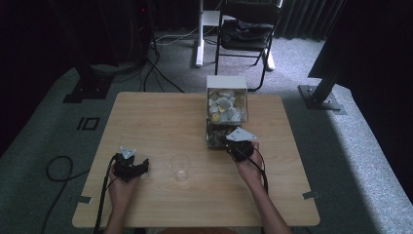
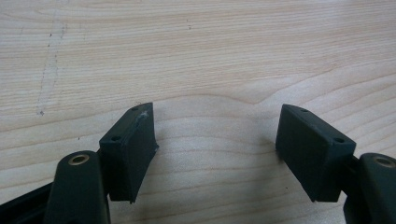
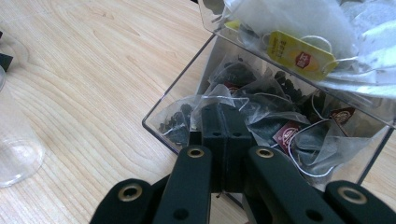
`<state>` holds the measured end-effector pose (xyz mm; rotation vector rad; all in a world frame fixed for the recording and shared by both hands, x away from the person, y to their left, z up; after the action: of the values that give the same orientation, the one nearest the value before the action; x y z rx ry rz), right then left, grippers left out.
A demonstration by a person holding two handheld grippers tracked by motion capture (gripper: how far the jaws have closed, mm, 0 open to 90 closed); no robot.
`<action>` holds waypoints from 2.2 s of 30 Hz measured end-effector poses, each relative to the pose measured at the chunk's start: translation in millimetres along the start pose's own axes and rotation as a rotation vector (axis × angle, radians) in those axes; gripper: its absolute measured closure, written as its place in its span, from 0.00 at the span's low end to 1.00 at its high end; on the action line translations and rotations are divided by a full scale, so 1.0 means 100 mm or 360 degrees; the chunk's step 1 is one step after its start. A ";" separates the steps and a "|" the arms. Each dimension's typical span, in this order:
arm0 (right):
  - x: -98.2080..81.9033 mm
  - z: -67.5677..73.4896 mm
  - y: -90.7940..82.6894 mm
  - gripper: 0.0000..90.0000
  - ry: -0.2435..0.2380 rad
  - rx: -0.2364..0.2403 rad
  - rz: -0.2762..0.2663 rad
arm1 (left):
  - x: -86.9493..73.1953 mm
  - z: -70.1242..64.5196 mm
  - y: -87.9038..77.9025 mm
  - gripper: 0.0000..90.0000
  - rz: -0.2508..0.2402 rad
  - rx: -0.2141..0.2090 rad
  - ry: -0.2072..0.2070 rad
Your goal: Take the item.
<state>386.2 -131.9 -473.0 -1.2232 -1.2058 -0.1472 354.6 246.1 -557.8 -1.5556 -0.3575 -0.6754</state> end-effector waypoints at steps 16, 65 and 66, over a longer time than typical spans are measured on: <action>0.07 0.04 -0.11 1.00 -0.0031 -0.0003 -0.0037 | 0.00 0.00 0.00 0.33 -0.0001 0.0000 -0.0001; 0.29 0.49 -0.35 1.00 -0.0181 0.0211 -0.0176 | 0.00 0.00 0.00 0.33 0.0005 0.0000 0.0000; 0.30 0.51 -0.35 1.00 -0.0186 0.0213 -0.0180 | 0.00 0.00 0.00 0.33 0.0004 0.0000 0.0000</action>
<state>344.2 -93.1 -435.4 -1.0589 -1.3654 -0.0781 354.5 246.1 -557.6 -1.5558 -0.3554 -0.6734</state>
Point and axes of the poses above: each handheld gripper's, and its own axes: y roughly forward along the jaws, x roughly out of its top, z roughly to its left, the point moved 2 cm from there along y, roughly forward along the jaws, and after that the axes turned 9 degrees about z, right-handed, at the moved point
